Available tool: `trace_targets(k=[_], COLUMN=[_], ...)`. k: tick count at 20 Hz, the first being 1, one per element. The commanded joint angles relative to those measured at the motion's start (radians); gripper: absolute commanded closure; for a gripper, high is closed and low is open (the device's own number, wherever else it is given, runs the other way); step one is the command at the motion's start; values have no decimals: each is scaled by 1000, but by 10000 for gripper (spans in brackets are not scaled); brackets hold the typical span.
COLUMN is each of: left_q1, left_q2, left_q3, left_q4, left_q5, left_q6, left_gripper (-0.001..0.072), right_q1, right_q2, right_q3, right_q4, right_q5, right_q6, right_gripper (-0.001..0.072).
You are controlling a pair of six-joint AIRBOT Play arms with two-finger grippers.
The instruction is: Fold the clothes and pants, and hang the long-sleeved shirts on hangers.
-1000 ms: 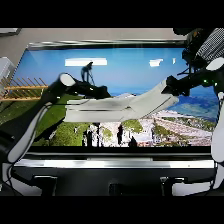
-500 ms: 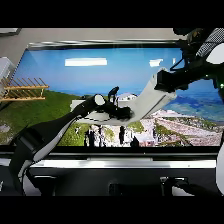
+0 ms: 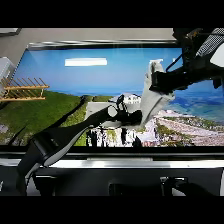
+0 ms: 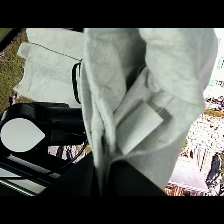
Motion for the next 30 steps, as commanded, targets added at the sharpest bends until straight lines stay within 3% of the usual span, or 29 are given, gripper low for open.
trace_targets(k=[1, 3, 9, 11, 16, 19, 22, 23, 24, 25, 27, 30], left_q1=[-32, -2, 276, 404, 681, 766, 786, 784, 778, 775, 771, 772], left_q2=[-18, 0, 256, 374, 654, 777, 838, 845, 847, 845, 845, 845], left_q3=[1, 0, 0, 0, 0, 0, 0, 0, 0, -1, -19, -52], left_q4=[-92, -43, 679, 829, 899, 900, 899, 899, 899, 899, 899, 900], left_q5=[113, 56, -286, -359, -444, -476, -506, -517, -528, -535, -532, -532], left_q6=[-15, 41, 8, 10, 50, 72, 90, 91, 96, 107, 106, 113], left_gripper=[686, 688, 688, 688, 687, 686, 686, 686, 686, 686, 686, 686], right_q1=[11, 11, 11, 42, 233, 338, 412, 430, 441, 446, 433, 324], right_q2=[-8, -42, -137, -185, -354, -469, -573, -602, -625, -640, -633, -549], right_q3=[-14, -38, -37, -37, -37, -37, -37, -37, -37, -37, -29, -17], right_q4=[-22, 16, 269, 305, 316, 386, 413, 419, 450, 511, 571, 513], right_q5=[0, -18, -162, -184, -348, -480, -616, -641, -654, -656, -618, -473], right_q6=[21, 12, -30, -42, -50, -46, 25, 62, 85, 67, 11, -36], right_gripper=[661, 662, 662, 662, 661, 660, 658, 592, 368, 73, 28, 10])
